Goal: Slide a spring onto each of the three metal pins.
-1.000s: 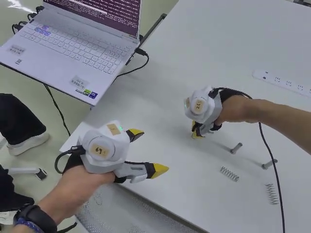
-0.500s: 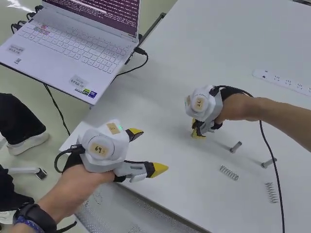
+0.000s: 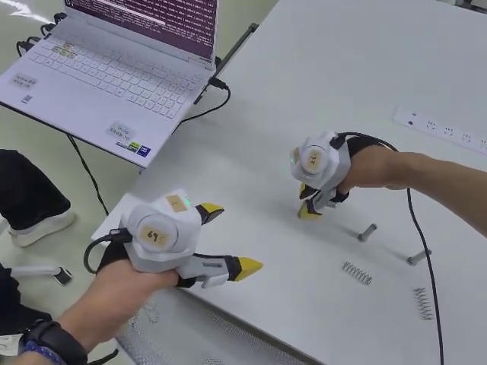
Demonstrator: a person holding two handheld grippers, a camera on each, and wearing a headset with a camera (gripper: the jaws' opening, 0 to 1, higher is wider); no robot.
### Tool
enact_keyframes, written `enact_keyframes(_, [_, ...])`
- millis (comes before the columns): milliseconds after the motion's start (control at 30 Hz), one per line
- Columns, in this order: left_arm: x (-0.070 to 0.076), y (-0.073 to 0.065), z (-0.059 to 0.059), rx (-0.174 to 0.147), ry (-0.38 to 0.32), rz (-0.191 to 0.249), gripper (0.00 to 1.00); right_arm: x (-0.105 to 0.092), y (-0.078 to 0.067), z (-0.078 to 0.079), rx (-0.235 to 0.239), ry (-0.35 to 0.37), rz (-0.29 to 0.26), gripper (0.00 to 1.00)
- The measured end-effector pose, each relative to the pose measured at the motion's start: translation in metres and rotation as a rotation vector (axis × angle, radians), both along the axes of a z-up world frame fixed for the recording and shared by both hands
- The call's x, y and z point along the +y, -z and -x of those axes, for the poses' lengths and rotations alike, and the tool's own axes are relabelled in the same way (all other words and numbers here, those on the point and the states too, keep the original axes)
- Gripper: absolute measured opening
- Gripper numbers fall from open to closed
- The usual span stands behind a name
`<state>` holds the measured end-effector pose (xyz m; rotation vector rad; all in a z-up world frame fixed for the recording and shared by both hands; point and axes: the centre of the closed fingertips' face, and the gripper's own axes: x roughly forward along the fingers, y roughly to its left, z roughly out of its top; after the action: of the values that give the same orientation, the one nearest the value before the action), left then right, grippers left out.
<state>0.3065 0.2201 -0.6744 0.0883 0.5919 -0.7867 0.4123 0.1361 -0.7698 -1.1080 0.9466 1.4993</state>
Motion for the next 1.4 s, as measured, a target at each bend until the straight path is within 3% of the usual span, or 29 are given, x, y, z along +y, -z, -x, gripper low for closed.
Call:
enact_keyframes(767, [-0.006,-0.002,-0.001,-0.005,0.012,0.003,0.64,0.001,-0.032,-0.004,0.004,0.141,-0.144,0.28])
enact_keyframes(1400, [-0.007,-0.006,-0.001,-0.009,0.017,0.000,0.63,0.004,-0.059,-0.006,0.002,0.353,-0.341,0.33])
